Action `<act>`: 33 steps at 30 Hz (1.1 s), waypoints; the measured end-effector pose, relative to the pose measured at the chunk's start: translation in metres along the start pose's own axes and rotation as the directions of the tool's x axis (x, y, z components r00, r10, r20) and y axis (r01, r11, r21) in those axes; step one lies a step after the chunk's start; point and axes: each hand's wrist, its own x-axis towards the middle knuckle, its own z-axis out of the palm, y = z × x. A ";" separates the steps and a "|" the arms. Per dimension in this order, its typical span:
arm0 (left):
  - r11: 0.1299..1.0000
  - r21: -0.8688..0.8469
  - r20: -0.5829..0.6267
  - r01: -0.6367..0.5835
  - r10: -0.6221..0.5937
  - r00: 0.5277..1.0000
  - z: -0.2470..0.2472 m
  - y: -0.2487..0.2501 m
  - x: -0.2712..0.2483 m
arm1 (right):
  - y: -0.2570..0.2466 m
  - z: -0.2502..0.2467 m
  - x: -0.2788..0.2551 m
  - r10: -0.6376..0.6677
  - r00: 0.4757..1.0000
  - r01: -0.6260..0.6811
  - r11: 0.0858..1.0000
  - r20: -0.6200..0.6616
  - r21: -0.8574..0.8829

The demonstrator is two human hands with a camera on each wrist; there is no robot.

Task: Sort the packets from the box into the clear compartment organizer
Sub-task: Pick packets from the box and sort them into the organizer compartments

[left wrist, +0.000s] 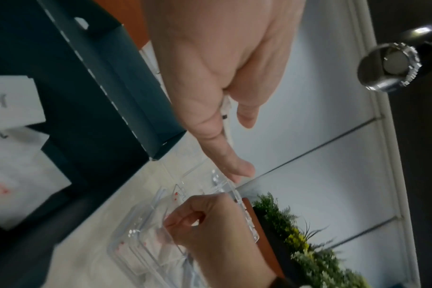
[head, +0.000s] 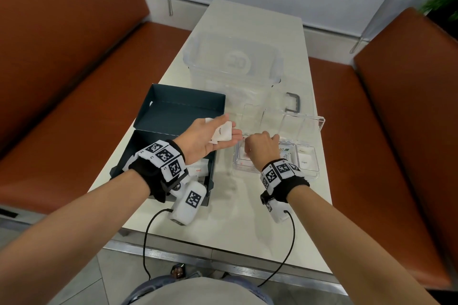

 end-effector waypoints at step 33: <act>0.938 0.319 0.150 -0.135 0.090 0.985 0.097 -0.036 0.032 | 0.105 -0.076 -0.069 0.325 0.944 -0.081 0.068 0.054 0.994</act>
